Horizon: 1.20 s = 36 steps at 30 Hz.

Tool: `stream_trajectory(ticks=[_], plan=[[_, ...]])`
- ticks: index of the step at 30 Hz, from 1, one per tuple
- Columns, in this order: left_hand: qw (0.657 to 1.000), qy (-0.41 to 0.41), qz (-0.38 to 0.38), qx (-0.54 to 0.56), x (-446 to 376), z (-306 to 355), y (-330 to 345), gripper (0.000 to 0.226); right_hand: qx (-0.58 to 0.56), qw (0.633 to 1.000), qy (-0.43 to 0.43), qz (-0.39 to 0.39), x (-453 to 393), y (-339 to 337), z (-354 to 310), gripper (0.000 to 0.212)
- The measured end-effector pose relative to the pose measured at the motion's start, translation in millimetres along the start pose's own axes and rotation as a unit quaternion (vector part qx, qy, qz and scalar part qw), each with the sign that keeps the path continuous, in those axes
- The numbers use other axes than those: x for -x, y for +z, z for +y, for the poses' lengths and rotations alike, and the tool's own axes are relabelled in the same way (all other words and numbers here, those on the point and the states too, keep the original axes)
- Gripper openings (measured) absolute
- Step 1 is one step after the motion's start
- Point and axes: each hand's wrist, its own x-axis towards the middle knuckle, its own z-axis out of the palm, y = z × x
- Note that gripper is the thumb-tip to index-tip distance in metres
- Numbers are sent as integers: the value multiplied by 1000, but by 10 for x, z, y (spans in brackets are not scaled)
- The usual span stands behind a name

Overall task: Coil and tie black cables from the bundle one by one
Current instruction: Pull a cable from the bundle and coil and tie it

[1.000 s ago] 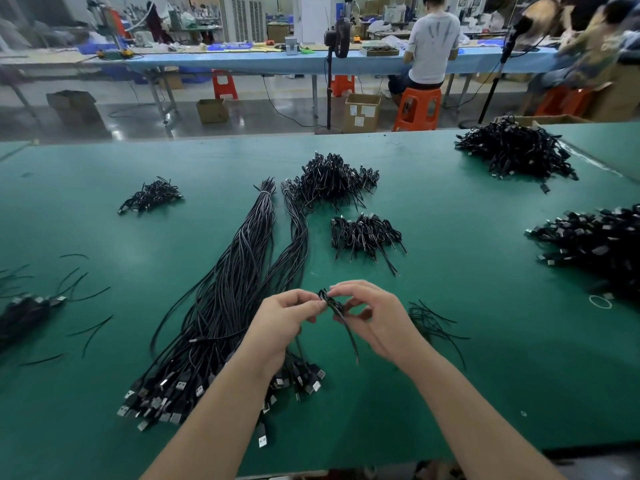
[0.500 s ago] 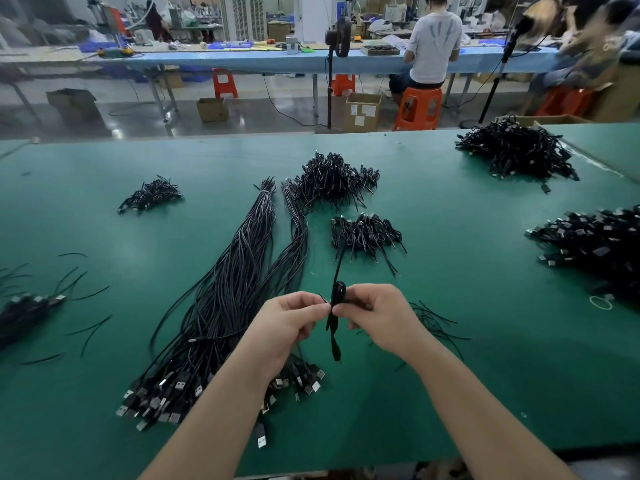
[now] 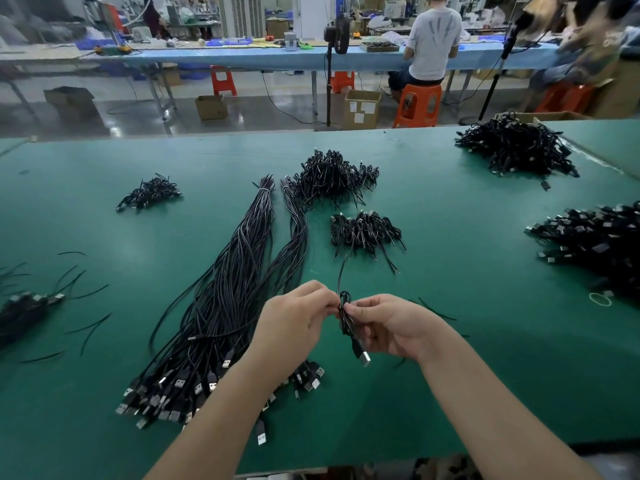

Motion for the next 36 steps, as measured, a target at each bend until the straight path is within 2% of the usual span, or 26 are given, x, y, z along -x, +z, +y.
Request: stream_trajectory(ticks=[11, 14, 15, 16, 17, 18, 20, 22, 27, 29, 31, 33, 35, 36], plan=[[984, -151, -3, 89, 0, -11, 58, 9, 0, 999, -12, 31, -33, 23, -8, 11], [960, -228, -9, 160, -8, -63, 70, 12, 31, 993, -62, 98, -85, 44, 33, 13], [945, -263, -6, 193, -20, -80, 76, 12, 97, 980, -94, 146, -97, 50, 51, 10], [925, -301, 1, 232, -29, -96, 79, 13, 199, 949, -138, 200, -107, 47, 70, 16], [899, -340, 9, 275, -36, -110, 82, 14, 297, 906, -189, 235, -112, 48, 98, 25], [871, -375, 14, 316, -38, -125, 87, 15, 359, 870, -243, 236, -119, 55, 133, 31], [830, -423, 12, 364, -38, -145, 104, 17, 383, 847, -309, 203, -99, 107, 184, 33], [820, -437, 3, 370, -30, -138, 122, 15, 383, 838, -330, 204, -112, 147, 221, 25], [850, -405, 16, 335, -18, -94, 178, 16, 375, 842, -312, 231, -123, 168, 180, 11], [884, -362, 34, 293, -21, -70, 202, 18, 330, 874, -274, 229, -129, 171, 171, 12], [943, -268, 55, 190, -12, -34, 214, 17, 210, 933, -214, 202, -136, 177, 130, 15], [988, -130, 78, 41, 2, -9, 204, 13, 78, 972, -148, 165, -138, 186, 78, 15], [993, -12, 94, -71, 6, -40, 197, 11, 10, 984, -93, 151, -140, 175, 39, 11], [990, 16, 101, -96, 10, -58, 202, 11, 3, 985, -79, 151, -146, 162, 35, 10]])
